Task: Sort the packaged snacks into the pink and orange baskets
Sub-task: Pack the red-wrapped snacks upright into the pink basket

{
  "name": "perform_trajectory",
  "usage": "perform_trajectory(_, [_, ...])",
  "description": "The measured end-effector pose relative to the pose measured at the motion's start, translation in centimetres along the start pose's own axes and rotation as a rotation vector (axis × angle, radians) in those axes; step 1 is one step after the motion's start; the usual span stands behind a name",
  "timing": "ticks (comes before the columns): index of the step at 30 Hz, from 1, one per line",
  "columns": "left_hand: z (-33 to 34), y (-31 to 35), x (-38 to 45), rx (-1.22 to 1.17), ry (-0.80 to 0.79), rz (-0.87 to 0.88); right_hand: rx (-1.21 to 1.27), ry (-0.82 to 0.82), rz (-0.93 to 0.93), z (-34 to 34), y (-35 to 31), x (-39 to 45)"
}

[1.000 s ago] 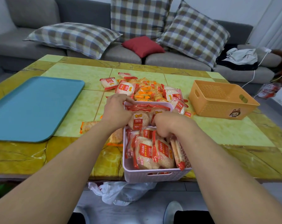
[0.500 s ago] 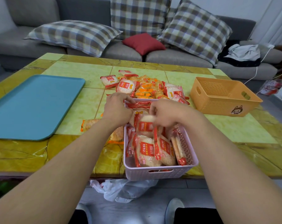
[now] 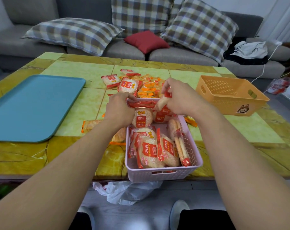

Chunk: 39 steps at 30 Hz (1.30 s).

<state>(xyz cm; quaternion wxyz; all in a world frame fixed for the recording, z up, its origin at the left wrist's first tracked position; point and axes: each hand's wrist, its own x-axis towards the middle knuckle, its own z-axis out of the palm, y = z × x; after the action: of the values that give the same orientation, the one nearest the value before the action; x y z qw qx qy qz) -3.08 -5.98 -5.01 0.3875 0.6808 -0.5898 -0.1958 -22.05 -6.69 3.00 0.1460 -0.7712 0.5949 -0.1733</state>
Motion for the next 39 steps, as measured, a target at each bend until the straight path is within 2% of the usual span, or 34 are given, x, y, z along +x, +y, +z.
perform_trajectory(5, [0.2,0.0,0.0,0.010,0.014,-0.015,-0.179,-0.093,-0.040,2.0,0.6,0.0])
perform_trajectory(11, [0.1,0.0,0.1,0.020,0.013,-0.031,-0.256,0.117,-0.038,1.9,0.9,0.6])
perform_trajectory(17, [0.0,0.3,-0.2,0.030,0.010,-0.017,-0.345,-0.022,-0.046,2.6,0.5,0.2])
perform_trajectory(23, [-0.1,0.2,-0.2,0.011,0.000,-0.004,-0.479,0.091,0.063,3.5,0.8,0.8])
perform_trajectory(33, [-0.3,0.3,-0.4,-0.004,-0.005,-0.023,-0.406,0.159,0.096,3.0,0.8,1.1])
perform_trajectory(39, [-0.3,0.5,-0.4,0.028,-0.002,-0.020,-0.347,0.077,0.091,3.9,1.1,1.3])
